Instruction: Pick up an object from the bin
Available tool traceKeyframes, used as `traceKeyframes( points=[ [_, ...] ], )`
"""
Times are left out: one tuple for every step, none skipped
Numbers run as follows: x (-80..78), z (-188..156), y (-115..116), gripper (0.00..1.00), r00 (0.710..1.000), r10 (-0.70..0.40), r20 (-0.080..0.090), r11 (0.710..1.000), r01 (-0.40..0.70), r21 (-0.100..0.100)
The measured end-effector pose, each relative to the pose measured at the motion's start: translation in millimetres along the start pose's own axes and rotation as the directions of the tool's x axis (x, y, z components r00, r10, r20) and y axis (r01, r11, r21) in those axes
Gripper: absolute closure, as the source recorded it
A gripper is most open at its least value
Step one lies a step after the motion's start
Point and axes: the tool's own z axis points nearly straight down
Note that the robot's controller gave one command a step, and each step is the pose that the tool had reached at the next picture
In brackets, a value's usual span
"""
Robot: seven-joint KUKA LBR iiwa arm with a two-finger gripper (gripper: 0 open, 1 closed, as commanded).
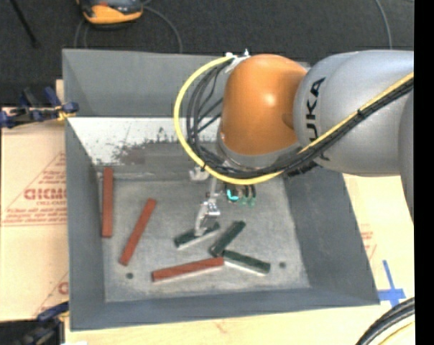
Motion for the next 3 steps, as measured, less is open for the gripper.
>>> traceKeyframes(
  points=[
    [-0.7, -4.1, -0.6, 0.00, 1.000, 0.002, 0.006, 1.000, -0.002, 0.000],
    [5.2, 33.1, -12.7, 0.00, 0.998, -0.065, 0.013, 0.998, 0.065, 0.001],
    [-4.9, 128.9, -18.6, 1.00, 1.000, -0.031, 0.004, 1.000, 0.031, -0.004]
  ],
)
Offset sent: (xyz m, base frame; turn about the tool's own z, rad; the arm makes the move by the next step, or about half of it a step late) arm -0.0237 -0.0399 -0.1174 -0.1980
